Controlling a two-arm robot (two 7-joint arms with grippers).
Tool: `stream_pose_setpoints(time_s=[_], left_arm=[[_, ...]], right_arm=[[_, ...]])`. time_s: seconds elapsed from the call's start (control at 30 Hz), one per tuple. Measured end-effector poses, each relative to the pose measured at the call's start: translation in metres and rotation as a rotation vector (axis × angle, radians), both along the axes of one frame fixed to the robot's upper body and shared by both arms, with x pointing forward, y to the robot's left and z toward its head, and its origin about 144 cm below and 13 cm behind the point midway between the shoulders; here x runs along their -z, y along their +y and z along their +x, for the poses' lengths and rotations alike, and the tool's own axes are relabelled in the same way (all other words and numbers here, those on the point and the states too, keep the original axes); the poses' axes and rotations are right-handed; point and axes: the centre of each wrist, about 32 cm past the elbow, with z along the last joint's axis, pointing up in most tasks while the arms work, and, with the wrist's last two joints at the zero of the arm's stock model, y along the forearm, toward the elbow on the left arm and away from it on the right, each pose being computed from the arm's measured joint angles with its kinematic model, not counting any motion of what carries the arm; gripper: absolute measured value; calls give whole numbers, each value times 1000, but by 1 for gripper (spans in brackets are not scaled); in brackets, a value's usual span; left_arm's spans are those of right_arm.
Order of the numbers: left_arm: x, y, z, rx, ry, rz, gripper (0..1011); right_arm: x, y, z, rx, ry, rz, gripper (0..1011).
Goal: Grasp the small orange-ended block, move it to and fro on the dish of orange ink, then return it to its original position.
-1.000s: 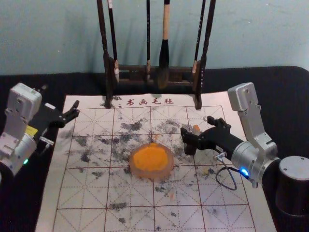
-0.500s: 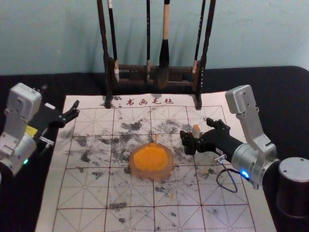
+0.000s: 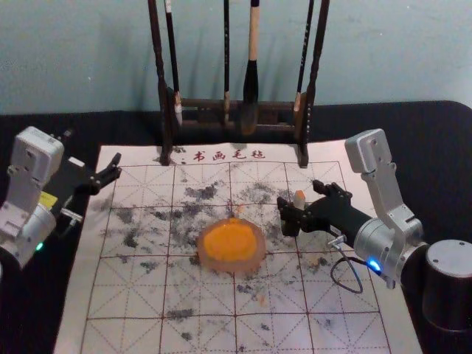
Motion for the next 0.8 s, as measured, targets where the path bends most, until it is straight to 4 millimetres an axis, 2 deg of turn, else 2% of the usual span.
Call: stream_pose_setpoints(time_s=[0.17,0.5,0.53,0.7,0.8], left_arm=[[0,0,0,0,0,0,1001],[0,0,0,0,0,0,1001],[0,0,0,0,0,0,1001],[0,0,0,0,0,0,1001],[0,0,0,0,0,0,1001]], right_arm=[[0,0,0,1,0,1,787],[0,0,0,2,1,2,447],[0,0,0,2,1,2,447],[0,0,0,3,1,2,255],[0,0,0,3,1,2,191]])
